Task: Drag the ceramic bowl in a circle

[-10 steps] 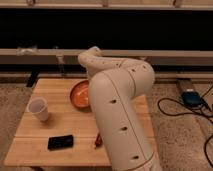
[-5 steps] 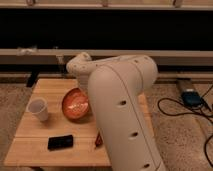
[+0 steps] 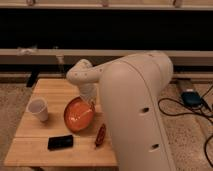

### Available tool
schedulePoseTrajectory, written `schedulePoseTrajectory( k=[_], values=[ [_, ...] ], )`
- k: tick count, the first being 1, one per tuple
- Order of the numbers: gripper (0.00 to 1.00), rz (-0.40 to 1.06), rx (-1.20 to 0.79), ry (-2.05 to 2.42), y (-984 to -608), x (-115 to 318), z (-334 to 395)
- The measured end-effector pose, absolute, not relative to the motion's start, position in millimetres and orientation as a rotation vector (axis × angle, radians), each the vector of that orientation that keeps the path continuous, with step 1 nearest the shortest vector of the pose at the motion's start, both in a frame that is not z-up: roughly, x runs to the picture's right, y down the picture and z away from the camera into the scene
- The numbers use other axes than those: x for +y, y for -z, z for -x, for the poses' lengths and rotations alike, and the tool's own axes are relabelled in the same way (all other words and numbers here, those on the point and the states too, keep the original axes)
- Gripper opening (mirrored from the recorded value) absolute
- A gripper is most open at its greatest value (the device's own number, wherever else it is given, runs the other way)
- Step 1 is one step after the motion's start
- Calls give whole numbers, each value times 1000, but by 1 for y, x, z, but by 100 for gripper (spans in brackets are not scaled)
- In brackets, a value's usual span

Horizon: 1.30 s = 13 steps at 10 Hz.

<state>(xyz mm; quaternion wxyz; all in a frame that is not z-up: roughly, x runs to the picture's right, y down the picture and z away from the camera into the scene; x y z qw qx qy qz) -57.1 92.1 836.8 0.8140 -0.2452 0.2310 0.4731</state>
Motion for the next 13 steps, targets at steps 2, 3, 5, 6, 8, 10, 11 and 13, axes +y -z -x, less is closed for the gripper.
schedulePoseTrajectory(
  k=[2,3,5,6,8,10,11,13],
  values=[
    [0,502,554,-1095,-834,93,14],
    [0,489,582,-1142,-836,89,-5],
    [0,456,630,-1215,-847,71,-40],
    [0,447,642,-1229,-852,63,-49],
    [0,431,655,-1250,-867,42,-63],
    [0,423,651,-1249,-880,26,-66],
    [0,425,642,-1238,-887,19,-56],
    [0,434,617,-1199,-901,5,-28]
  ],
)
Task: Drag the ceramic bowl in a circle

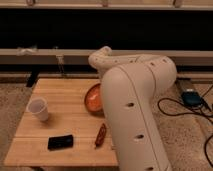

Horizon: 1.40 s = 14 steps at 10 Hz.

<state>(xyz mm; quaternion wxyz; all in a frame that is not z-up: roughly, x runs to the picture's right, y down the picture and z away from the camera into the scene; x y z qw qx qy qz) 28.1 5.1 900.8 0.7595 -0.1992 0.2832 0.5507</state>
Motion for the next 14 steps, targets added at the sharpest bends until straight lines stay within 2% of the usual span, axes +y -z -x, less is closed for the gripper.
schedulePoseTrajectory(
  k=[2,4,9,11,14],
  values=[
    [0,455,566,-1103,-917,-10,24],
    [0,469,529,-1012,-918,-7,59],
    [0,501,458,-883,-878,36,104],
    [0,501,458,-876,-867,47,101],
    [0,486,526,-955,-850,66,43]
  ],
)
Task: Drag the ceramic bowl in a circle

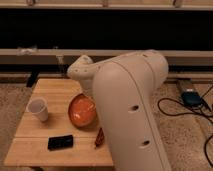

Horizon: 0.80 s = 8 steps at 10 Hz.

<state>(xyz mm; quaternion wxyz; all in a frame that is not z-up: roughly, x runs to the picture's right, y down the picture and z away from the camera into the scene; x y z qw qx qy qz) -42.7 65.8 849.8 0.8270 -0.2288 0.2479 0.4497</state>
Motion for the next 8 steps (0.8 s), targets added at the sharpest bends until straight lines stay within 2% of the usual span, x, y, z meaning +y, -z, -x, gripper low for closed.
schedulePoseTrajectory(
  k=[4,8],
  values=[
    [0,434,610,-1086,-865,47,-18],
    [0,412,650,-1136,-889,22,-43]
  ],
)
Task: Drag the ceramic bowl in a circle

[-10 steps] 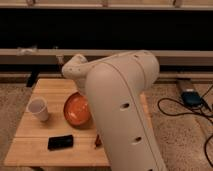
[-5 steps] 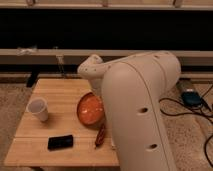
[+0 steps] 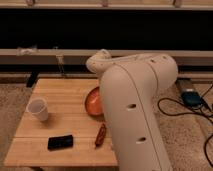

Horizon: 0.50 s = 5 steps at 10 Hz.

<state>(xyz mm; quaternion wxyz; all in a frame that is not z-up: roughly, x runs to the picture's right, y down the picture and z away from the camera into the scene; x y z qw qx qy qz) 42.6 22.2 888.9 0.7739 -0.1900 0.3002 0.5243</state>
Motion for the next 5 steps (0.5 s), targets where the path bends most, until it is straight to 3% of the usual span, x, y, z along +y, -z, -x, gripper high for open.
schedulePoseTrajectory(
  k=[5],
  values=[
    [0,433,598,-1103,-922,-3,17]
  ],
)
